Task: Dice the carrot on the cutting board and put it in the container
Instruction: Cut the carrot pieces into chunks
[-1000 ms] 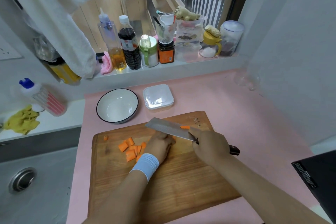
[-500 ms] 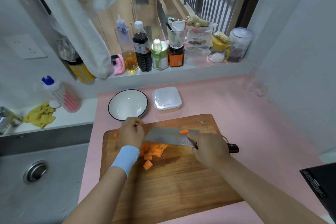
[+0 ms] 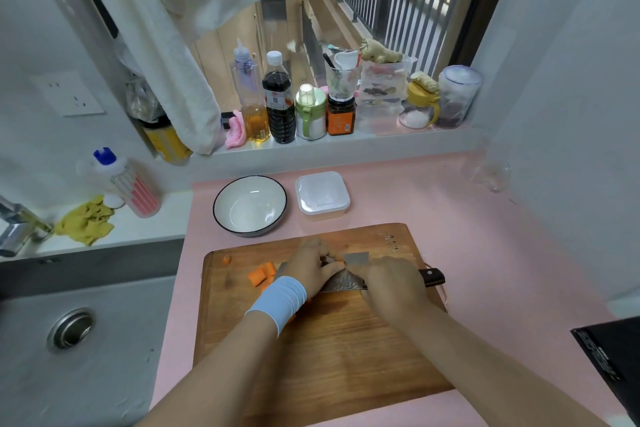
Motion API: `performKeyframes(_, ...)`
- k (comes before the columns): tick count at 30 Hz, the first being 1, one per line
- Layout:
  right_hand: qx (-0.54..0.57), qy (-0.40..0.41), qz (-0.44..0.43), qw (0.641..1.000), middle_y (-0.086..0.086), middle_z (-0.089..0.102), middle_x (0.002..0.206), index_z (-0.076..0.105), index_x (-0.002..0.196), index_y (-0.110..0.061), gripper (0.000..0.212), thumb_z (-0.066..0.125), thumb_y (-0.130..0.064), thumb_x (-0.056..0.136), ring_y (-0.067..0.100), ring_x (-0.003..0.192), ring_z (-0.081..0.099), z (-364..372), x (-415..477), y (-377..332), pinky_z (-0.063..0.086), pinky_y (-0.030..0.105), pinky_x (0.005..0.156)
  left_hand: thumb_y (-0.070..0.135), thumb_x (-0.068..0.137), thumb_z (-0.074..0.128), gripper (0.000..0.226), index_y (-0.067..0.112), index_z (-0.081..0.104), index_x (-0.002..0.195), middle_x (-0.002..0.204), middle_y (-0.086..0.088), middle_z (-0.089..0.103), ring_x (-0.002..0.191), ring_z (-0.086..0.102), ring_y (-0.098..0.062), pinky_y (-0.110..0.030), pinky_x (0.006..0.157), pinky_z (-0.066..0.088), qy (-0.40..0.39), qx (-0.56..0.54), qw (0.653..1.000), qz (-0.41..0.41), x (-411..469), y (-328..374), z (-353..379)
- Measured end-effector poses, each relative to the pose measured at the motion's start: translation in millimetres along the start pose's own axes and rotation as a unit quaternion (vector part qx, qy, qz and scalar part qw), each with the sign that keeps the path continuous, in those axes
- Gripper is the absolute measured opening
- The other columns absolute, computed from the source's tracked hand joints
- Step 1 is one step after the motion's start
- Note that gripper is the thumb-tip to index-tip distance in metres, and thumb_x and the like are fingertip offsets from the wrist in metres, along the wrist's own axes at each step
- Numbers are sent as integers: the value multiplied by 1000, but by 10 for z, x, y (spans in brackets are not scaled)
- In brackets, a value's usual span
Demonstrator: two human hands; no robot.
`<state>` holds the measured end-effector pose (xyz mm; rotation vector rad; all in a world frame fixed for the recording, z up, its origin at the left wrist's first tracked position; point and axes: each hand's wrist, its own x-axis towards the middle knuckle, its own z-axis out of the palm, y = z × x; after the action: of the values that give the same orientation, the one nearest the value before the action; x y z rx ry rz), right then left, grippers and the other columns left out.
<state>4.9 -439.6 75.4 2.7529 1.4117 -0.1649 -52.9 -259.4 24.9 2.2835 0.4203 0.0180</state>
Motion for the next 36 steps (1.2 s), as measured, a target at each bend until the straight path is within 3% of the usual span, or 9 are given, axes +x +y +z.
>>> performKeyframes(5, 5, -26, 42, 999, -5, 55, 78, 55, 95, -30, 18, 52, -13, 92, 21, 78, 53, -63, -18, 11, 27, 33, 57, 32, 86, 69, 9, 39, 72, 89, 95, 15, 62, 89, 56, -9, -25, 84, 47, -27, -19, 999, 25, -33, 50, -16)
performKeyframes(12, 28, -52, 126, 990, -7, 42, 67, 49, 83, -27, 19, 53, -10, 90, 20, 74, 51, -36, -19, 151, 23, 28, 49, 39, 80, 75, 24, 29, 73, 102, 96, 9, 60, 91, 53, -9, -22, 80, 43, -40, 55, 991, 115, -69, 53, -3)
performKeyframes(16, 76, -42, 194, 977, -6, 61, 84, 60, 87, -29, 16, 52, -16, 92, 19, 78, 59, -3, -57, 236, 37, 28, 59, 23, 88, 69, 7, 22, 75, 92, 86, 10, 57, 83, 51, -9, -23, 78, 43, 92, 28, 988, 122, -70, 8, -22)
performKeyframes(19, 163, -12, 245, 956, -4, 71, 109, 69, 116, -32, 30, 48, -24, 97, 22, 97, 65, 14, -128, 319, 46, 28, 72, 20, 89, 68, 11, 26, 74, 95, 84, 14, 57, 79, 52, -3, -15, 76, 41, 155, -5, 986, 52, -112, -93, -2)
performKeyframes(21, 215, -2, 268, 939, -5, 70, 116, 67, 125, -34, 36, 45, -25, 98, 23, 103, 64, 19, -175, 351, 47, 28, 77, 19, 88, 67, 10, 25, 73, 94, 87, 11, 61, 78, 55, -7, -21, 76, 44, 106, 35, 993, 37, -122, -141, 121)
performKeyframes(24, 238, -9, 283, 929, -4, 69, 95, 72, 111, -32, 32, 44, -24, 96, 23, 87, 61, 32, -207, 383, 51, 30, 72, 17, 87, 64, 12, 25, 73, 92, 90, 9, 60, 79, 58, -11, -22, 78, 45, 22, 68, 996, 58, -107, -110, 372)
performKeyframes(28, 259, -20, 273, 926, -5, 62, 92, 71, 110, -36, 31, 45, -26, 96, 19, 88, 56, 108, -289, 386, 45, 30, 68, 12, 85, 63, 20, 19, 73, 101, 105, 1, 64, 102, 59, -20, -19, 85, 39, -36, 105, 986, 124, 23, -35, 651)
performKeyframes(33, 286, -29, 262, 921, -11, 61, 88, 69, 117, -35, 31, 43, -31, 101, 15, 81, 57, 236, -367, 402, 42, 28, 62, 5, 75, 52, 46, 19, 70, 115, 125, 0, 60, 121, 47, -21, -31, 101, 42, -8, 174, 968, 179, 126, -162, 649)
performKeyframes(36, 295, -37, 264, 918, -13, 62, 83, 70, 114, -35, 32, 41, -32, 101, 15, 80, 58, 278, -363, 416, 44, 29, 64, 2, 77, 60, 41, 16, 72, 114, 126, -2, 64, 118, 56, -26, -36, 99, 47, 0, 222, 955, 195, 162, -355, 552)
